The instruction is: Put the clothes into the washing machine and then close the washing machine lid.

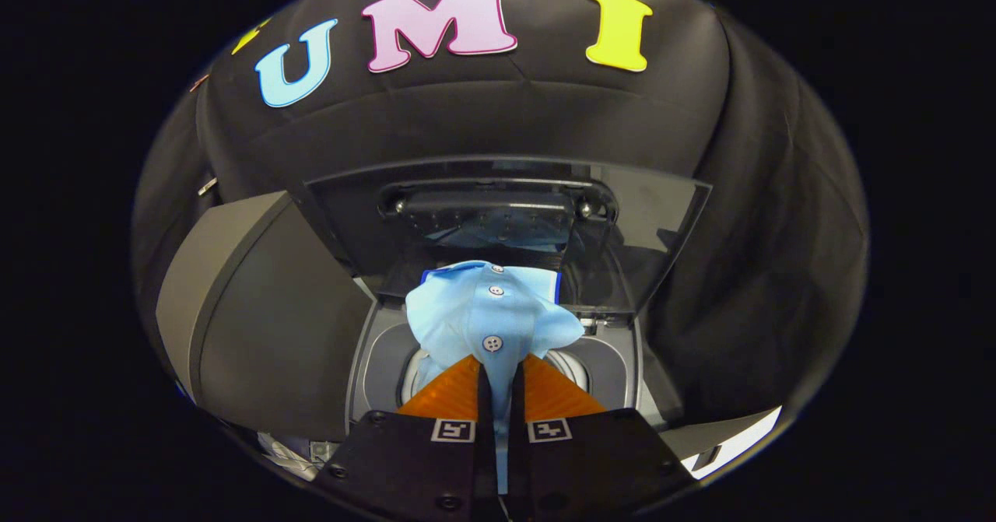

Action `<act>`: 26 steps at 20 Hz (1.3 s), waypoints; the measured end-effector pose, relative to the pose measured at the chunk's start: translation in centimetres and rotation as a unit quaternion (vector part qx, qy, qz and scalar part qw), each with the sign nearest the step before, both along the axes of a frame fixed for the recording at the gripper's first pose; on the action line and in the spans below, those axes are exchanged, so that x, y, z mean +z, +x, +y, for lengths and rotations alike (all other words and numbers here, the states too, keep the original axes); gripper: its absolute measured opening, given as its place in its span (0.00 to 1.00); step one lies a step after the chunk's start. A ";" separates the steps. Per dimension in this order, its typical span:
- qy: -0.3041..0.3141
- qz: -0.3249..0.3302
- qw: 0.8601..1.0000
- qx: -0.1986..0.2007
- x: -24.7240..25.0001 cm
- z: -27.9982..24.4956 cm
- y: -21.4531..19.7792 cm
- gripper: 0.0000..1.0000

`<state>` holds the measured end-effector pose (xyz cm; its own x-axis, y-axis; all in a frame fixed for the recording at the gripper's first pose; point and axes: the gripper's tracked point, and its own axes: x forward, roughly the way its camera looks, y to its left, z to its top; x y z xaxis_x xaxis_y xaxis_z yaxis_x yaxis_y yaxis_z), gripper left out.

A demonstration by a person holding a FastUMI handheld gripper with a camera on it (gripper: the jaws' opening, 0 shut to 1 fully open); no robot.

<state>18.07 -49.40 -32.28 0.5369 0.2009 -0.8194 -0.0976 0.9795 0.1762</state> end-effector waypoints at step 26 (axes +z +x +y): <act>-0.075 0.064 0.992 0.082 -15.8 4.4 -3.6 0.10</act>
<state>14.45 -44.98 -48.13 0.3976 0.1475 -0.9056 -0.2441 0.9684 0.0505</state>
